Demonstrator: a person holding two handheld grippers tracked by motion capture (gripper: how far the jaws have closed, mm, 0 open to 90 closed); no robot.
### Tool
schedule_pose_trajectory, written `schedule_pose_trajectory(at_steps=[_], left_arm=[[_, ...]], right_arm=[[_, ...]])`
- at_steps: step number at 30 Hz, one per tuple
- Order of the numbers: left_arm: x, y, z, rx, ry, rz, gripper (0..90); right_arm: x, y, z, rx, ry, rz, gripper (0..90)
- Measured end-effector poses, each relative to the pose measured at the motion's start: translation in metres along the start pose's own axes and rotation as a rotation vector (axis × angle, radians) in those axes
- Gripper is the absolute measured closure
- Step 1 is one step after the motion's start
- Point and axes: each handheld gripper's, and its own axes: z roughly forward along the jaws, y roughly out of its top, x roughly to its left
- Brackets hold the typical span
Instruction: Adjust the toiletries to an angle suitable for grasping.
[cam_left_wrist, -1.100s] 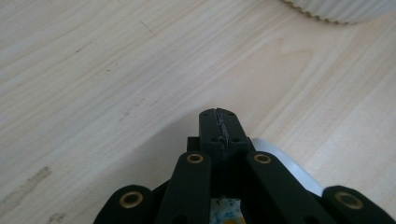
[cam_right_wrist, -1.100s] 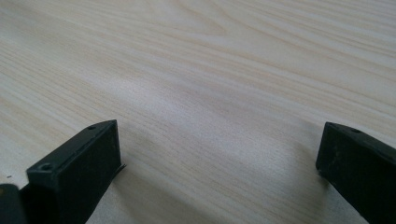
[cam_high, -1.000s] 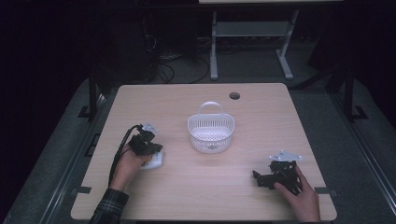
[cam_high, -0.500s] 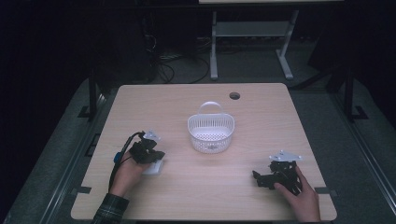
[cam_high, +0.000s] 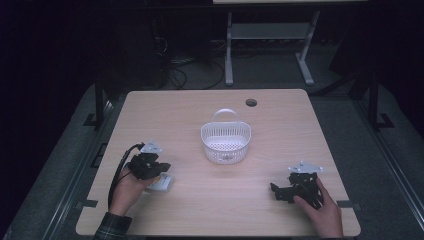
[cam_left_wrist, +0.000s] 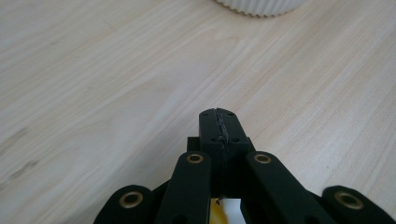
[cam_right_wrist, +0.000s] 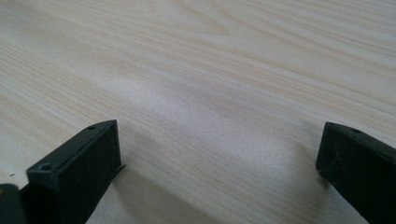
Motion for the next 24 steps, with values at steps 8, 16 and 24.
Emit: schedule_pose_trajectory(at_steps=[8,16,24], left_arm=[[0.006,-0.024,-0.028,-0.029,0.067,-0.041,90.0],[0.020,-0.058,-0.052,-0.058,0.137,-0.132,90.0],[0.033,-0.095,-0.065,-0.035,0.196,-0.209,90.0]], right_arm=[[0.000,0.000,0.000,0.000,0.000,-0.001,0.0],[0.000,0.000,0.000,0.000,0.000,-0.001,0.0],[0.000,0.000,0.000,0.000,0.001,0.001,0.0]])
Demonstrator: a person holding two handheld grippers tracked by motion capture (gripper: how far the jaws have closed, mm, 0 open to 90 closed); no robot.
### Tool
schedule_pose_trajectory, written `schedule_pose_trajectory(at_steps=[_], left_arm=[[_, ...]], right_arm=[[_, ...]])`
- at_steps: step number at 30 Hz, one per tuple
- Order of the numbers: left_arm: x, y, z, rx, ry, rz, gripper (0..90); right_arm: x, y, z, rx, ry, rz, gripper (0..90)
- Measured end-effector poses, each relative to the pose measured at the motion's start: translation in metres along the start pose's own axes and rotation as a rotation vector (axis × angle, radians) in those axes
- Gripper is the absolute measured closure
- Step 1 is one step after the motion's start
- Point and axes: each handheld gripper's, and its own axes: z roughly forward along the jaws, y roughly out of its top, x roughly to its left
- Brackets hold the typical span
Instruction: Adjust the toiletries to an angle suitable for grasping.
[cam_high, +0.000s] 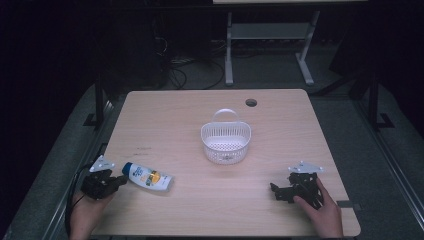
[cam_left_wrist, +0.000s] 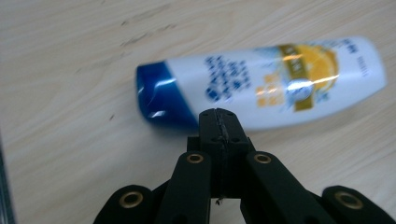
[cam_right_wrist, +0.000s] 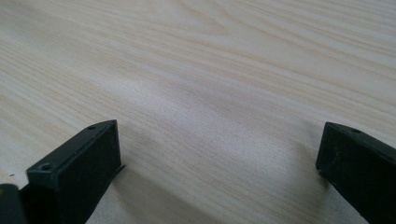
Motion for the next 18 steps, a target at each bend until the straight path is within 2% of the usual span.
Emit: schedule_pose_trajectory(at_steps=[6,9,12,18], left_arm=[[0.014,-0.010,-0.001,0.017,0.037,-0.032,90.0],[0.019,-0.013,0.004,0.029,0.055,-0.034,90.0],[0.022,-0.014,0.011,0.041,0.052,-0.042,90.0],[0.024,-0.011,0.016,0.034,0.051,-0.047,90.0]], right_arm=[[0.000,0.000,0.000,0.000,0.000,0.000,0.0],[0.000,0.000,0.000,0.000,0.000,0.000,0.0],[0.000,0.000,0.000,0.000,0.000,0.000,0.0],[0.000,0.000,0.000,0.000,0.000,-0.001,0.0]])
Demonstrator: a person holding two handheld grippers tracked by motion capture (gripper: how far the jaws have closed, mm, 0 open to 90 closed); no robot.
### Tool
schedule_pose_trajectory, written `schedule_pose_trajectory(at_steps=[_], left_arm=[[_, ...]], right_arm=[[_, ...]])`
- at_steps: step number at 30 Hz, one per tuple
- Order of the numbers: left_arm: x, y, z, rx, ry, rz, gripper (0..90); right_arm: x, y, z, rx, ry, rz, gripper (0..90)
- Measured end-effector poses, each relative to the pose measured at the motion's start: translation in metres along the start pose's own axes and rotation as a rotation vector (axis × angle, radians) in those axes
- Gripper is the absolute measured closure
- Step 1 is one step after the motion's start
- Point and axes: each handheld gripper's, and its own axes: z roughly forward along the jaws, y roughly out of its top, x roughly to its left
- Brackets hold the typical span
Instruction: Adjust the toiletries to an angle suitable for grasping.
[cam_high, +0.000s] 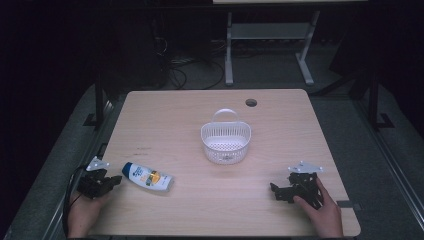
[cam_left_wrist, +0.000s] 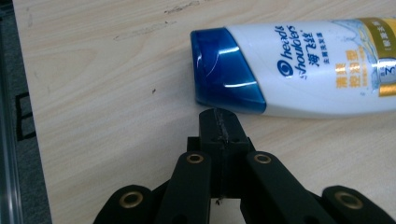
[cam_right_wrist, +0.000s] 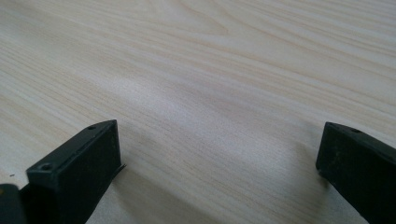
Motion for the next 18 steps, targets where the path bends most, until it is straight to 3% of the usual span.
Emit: schedule_pose_trajectory(at_steps=[18], left_arm=[[-0.004,0.034,0.027,-0.005,-0.019,0.029,90.0]], right_arm=[[0.000,0.000,0.000,0.002,-0.001,-0.002,0.0]])
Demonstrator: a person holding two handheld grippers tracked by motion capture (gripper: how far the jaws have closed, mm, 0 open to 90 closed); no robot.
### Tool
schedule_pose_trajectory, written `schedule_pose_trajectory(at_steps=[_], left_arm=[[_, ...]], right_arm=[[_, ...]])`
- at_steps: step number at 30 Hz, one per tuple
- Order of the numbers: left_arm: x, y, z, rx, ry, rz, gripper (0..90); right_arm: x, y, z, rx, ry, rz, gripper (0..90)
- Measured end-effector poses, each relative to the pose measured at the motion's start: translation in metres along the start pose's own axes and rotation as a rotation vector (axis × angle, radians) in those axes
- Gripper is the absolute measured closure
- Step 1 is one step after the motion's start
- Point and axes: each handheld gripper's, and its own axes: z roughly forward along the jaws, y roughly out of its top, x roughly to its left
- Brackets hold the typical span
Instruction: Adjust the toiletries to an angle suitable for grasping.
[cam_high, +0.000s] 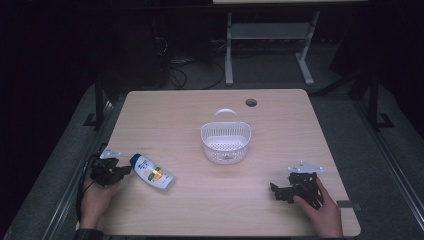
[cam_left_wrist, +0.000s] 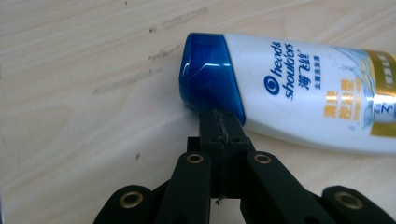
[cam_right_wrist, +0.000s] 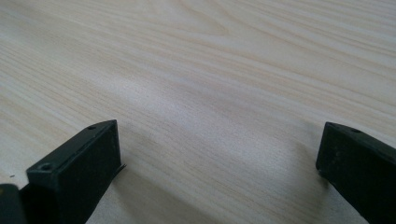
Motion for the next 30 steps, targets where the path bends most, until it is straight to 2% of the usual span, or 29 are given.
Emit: schedule_pose_trajectory(at_steps=[6,14,30], left_arm=[[0.001,0.016,0.010,-0.016,-0.001,0.015,90.0],[0.002,0.033,0.023,-0.033,-0.007,0.009,90.0],[-0.002,0.055,0.043,-0.032,-0.029,0.021,90.0]], right_arm=[[0.000,0.000,0.000,0.000,0.000,0.000,0.0],[0.000,0.000,0.000,0.000,0.000,0.000,0.0],[0.000,0.000,0.000,0.000,0.000,0.000,0.0]])
